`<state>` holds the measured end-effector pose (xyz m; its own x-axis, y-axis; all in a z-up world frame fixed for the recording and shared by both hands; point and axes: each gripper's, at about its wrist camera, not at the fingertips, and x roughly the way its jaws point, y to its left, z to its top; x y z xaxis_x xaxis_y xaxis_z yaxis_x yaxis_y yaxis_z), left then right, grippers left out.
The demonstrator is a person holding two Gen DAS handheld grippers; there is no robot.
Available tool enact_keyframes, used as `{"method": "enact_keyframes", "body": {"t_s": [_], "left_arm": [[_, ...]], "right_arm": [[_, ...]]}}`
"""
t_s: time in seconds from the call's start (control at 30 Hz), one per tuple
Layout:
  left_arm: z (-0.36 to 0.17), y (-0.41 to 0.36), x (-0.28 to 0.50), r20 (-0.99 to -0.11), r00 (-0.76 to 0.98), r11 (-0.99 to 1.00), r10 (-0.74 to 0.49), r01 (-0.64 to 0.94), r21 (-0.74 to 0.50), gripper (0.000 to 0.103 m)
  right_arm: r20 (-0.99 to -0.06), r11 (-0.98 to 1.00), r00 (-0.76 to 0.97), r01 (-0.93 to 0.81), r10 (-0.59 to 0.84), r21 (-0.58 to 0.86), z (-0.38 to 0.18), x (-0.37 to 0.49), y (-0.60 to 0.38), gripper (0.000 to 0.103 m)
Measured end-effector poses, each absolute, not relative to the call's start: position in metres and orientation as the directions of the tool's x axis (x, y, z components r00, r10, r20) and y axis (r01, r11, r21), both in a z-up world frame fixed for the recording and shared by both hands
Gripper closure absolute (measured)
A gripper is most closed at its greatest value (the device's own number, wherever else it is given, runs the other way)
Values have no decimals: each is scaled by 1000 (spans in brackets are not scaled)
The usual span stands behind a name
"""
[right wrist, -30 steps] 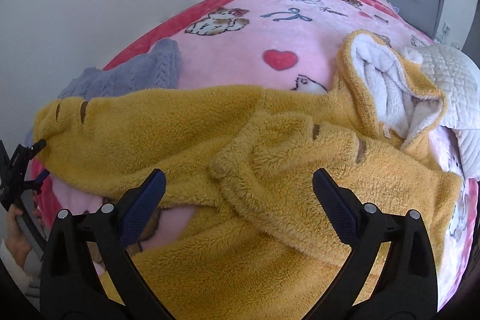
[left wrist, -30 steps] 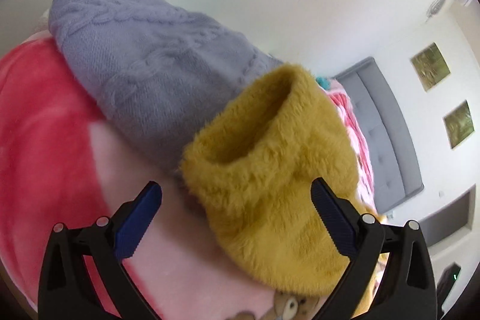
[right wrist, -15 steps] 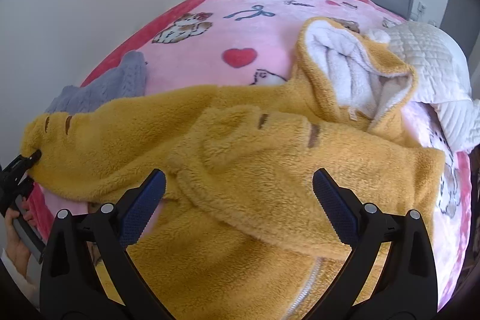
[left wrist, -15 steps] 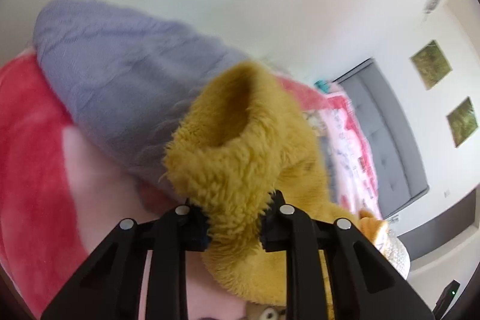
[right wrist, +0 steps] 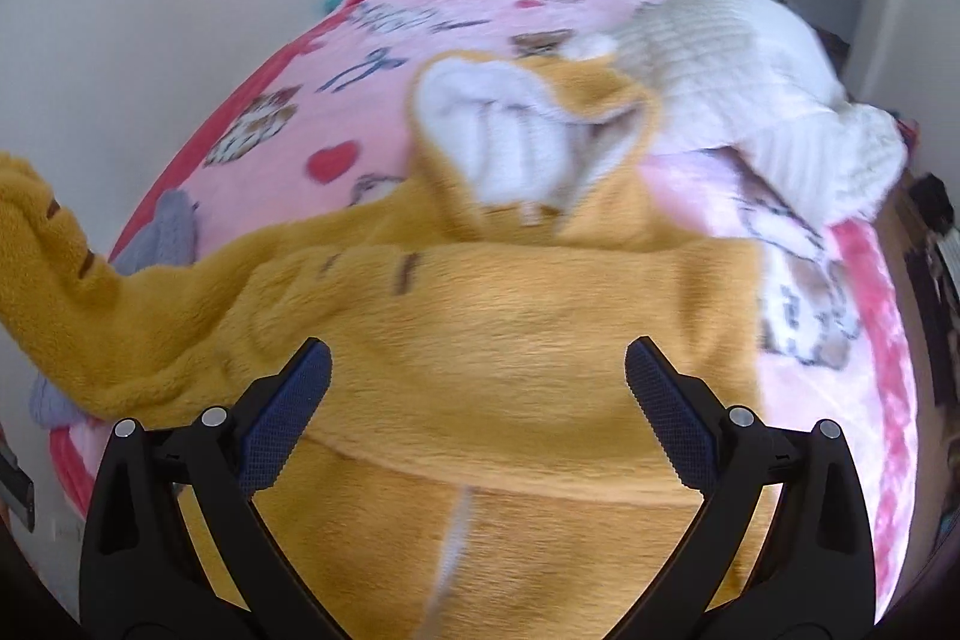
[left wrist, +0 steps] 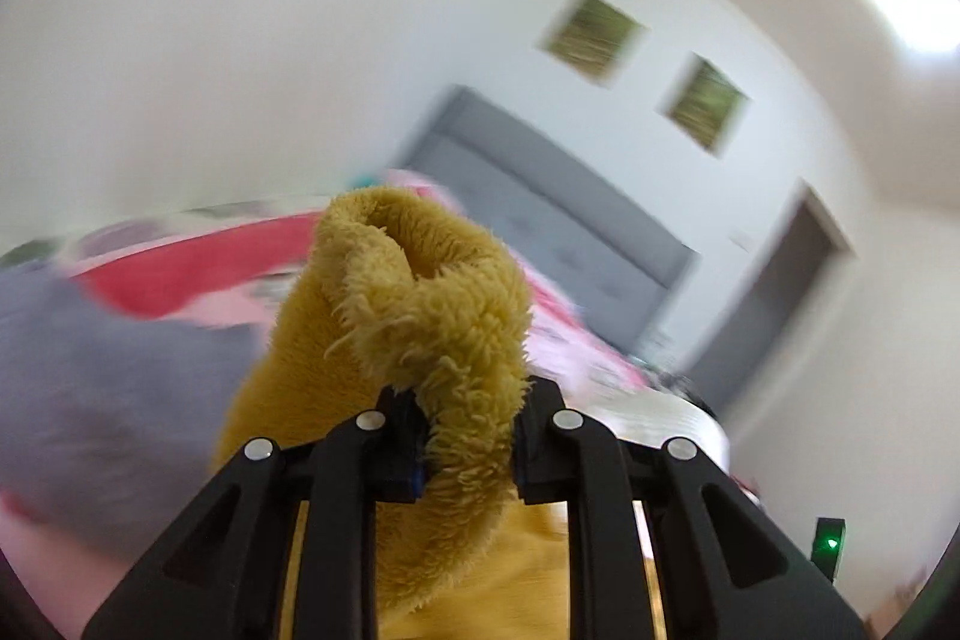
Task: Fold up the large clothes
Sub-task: 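Fold the held sleeve over the jacket body and open the left gripper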
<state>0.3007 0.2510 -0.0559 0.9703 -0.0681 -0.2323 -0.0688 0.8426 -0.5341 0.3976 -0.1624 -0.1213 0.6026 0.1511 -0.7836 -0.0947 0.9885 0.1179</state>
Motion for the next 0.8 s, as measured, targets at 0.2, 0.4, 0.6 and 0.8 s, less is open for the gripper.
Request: {"method": "enact_keyframes", "body": {"t_s": [0.2, 0.4, 0.6, 0.8], "left_arm": [[-51, 105, 383, -270, 910, 872, -315, 165, -461, 84], [-112, -61, 423, -403, 775, 869, -487, 383, -314, 84], [-193, -169, 422, -574, 620, 833, -535, 501, -234, 84], [-239, -189, 418, -671, 530, 833, -519, 489, -257, 63]], "right_arm": [[-776, 993, 631, 102, -14, 65, -120, 377, -274, 9], [-813, 951, 561, 307, -153, 33, -147, 338, -372, 9], [-834, 909, 506, 417, -219, 14, -172, 307, -425, 9], [-838, 915, 500, 404, -221, -1, -186, 310, -429, 9]]}}
